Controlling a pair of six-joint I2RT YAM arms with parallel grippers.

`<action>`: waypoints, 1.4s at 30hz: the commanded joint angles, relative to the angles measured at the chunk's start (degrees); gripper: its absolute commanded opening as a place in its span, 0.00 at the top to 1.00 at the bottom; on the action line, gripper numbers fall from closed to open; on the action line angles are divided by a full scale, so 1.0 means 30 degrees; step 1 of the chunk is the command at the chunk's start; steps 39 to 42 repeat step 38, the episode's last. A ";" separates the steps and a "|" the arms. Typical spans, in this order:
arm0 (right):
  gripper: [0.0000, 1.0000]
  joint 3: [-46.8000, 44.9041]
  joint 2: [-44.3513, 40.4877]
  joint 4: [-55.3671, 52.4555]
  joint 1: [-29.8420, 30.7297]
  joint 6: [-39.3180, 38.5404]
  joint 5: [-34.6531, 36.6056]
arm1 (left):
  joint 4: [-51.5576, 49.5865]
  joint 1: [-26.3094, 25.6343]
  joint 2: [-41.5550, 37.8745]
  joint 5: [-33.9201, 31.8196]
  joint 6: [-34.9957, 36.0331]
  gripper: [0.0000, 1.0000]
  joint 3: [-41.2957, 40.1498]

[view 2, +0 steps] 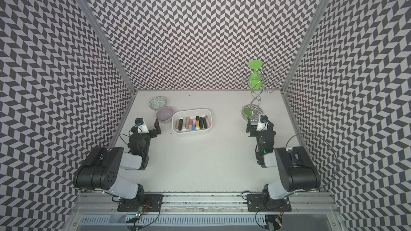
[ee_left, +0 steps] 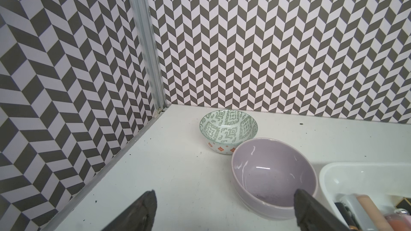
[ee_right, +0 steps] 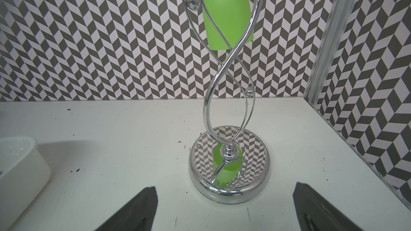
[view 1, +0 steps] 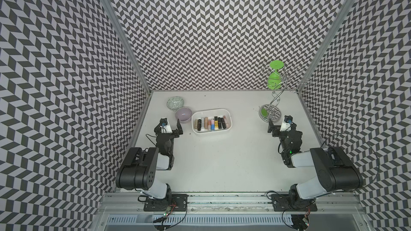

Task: Put the lipstick into the storage box
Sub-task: Reset both arms

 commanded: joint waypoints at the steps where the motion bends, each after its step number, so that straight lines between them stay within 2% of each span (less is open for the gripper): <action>1: 0.00 0.0129 0.0044 0.0711 -0.0093 0.0198 -0.0224 | -0.0056 0.0009 0.0067 -0.0058 -0.0129 0.01 0.0125; 42: 0.00 0.0121 0.0248 0.0984 -0.0086 0.0286 -0.0194 | -0.0390 -0.0109 -0.0037 -0.0347 -0.0109 0.01 0.0218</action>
